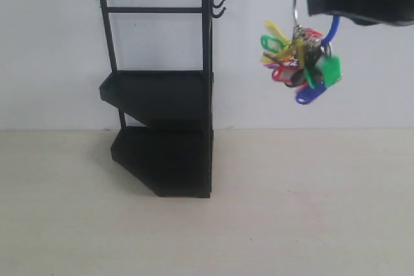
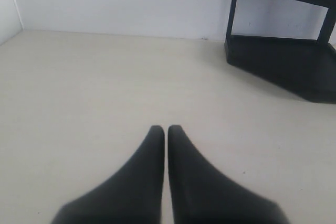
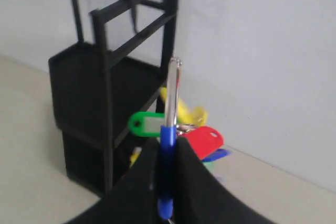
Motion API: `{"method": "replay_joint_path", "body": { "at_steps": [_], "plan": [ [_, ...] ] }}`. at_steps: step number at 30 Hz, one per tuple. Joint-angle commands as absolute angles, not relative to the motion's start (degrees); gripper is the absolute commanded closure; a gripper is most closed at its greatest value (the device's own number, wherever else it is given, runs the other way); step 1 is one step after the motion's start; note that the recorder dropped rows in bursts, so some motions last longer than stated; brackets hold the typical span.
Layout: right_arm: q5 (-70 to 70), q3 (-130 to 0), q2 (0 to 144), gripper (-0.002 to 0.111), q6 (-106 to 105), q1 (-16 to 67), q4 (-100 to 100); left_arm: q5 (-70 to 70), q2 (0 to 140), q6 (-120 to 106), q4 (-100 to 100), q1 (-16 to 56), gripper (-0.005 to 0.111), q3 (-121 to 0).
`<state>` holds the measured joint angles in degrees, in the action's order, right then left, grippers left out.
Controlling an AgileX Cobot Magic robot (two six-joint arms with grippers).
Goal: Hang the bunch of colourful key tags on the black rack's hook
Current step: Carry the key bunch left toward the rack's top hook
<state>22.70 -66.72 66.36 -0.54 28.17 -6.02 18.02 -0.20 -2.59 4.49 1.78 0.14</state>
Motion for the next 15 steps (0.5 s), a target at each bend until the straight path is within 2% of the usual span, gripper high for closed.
{"method": "replay_joint_path", "body": {
  "at_steps": [1, 3, 5, 9, 12, 15],
  "plan": [
    [21.62, -67.11, 67.51, 0.108, -6.46, 29.20, -7.84, 17.60, 0.00, -2.61, 4.89, 1.59, 0.102, 0.00],
    [17.61, -67.11, 68.32, 0.108, 6.83, 27.03, -7.29, 17.60, 0.00, -2.61, 4.89, 1.59, 0.102, 0.00],
    [17.26, -67.11, 68.82, 0.108, 11.48, 27.35, -5.40, 17.60, 0.00, -2.61, 4.89, 1.59, 0.102, 0.00],
    [17.87, -67.11, 70.10, 0.108, -3.88, 29.00, -5.59, 17.60, 0.00, -2.61, 4.89, 1.59, 0.102, 0.00],
    [10.82, -67.11, 71.93, 0.108, 5.77, 27.03, -5.69, 17.60, 0.00, -2.61, 4.89, 1.59, 0.102, 0.00],
    [9.56, -67.11, 74.65, 0.108, 6.91, 26.89, -5.69, 17.60, 0.00, -2.61, 4.89, 1.59, 0.102, 0.00]
  ]
}}
